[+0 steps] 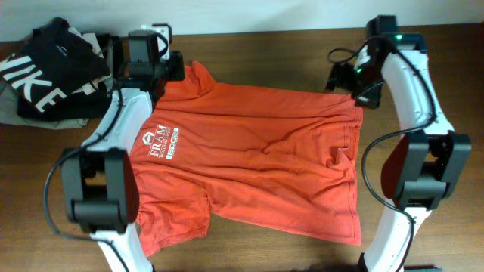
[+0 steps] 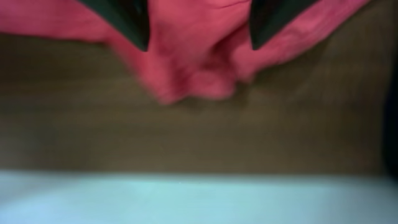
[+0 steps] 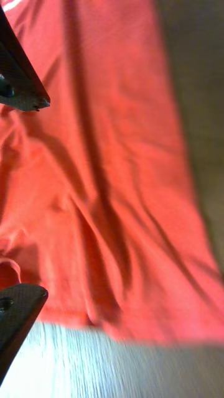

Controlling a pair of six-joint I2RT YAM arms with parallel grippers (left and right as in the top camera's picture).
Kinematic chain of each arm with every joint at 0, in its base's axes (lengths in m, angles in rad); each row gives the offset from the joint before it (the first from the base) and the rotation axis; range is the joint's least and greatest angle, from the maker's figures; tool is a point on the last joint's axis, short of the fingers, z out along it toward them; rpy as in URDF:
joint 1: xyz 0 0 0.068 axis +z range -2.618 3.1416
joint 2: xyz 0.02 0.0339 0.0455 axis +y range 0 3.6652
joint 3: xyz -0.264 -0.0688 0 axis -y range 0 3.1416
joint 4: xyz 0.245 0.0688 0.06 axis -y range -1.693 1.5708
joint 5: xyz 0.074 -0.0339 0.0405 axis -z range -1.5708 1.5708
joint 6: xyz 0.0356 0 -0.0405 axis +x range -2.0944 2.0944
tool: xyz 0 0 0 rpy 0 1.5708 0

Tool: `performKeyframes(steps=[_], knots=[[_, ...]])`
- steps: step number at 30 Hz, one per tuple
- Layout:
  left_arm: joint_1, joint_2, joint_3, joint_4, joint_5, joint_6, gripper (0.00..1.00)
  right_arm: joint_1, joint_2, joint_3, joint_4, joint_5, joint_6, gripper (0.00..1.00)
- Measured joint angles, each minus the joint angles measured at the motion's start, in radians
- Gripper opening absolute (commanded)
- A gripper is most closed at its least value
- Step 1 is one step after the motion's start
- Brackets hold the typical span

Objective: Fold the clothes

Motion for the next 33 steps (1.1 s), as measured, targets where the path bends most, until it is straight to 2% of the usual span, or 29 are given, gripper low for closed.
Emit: performKeyframes(steps=[4, 9, 15, 16, 17, 18, 25, 31, 33], knots=[[0.075, 0.124, 0.003, 0.013, -0.002, 0.018, 0.65, 0.082, 0.000, -0.133, 0.036, -0.010, -0.029, 0.93], [0.120, 0.133, 0.026, 0.068, -0.002, 0.111, 0.65, 0.171, 0.001, -0.338, 0.204, -0.017, -0.040, 0.93], [0.109, 0.133, 0.030, 0.070, 0.013, 0.183, 0.65, 0.214, -0.047, -0.470, 0.333, -0.004, -0.049, 0.92], [0.109, 0.133, 0.030, 0.074, 0.018, 0.190, 0.70, 0.214, -0.054, -0.481, 0.343, -0.003, -0.049, 0.92], [0.109, 0.133, 0.030, 0.082, 0.021, 0.195, 0.82, 0.214, -0.058, -0.486, 0.347, -0.003, -0.049, 0.92], [0.109, 0.137, 0.031, 0.096, 0.026, 0.201, 0.85, 0.214, -0.058, -0.488, 0.348, -0.003, -0.050, 0.92], [0.109, 0.222, 0.035, 0.179, 0.035, 0.220, 0.83, 0.214, -0.063, -0.496, 0.359, -0.003, -0.048, 0.92], [0.109, 0.229, 0.035, 0.212, 0.035, 0.233, 0.50, 0.214, -0.069, -0.507, 0.373, -0.003, -0.048, 0.92], [0.109, 0.229, 0.035, 0.212, 0.036, 0.240, 0.30, 0.214, -0.070, -0.508, 0.373, -0.003, -0.047, 0.92]])
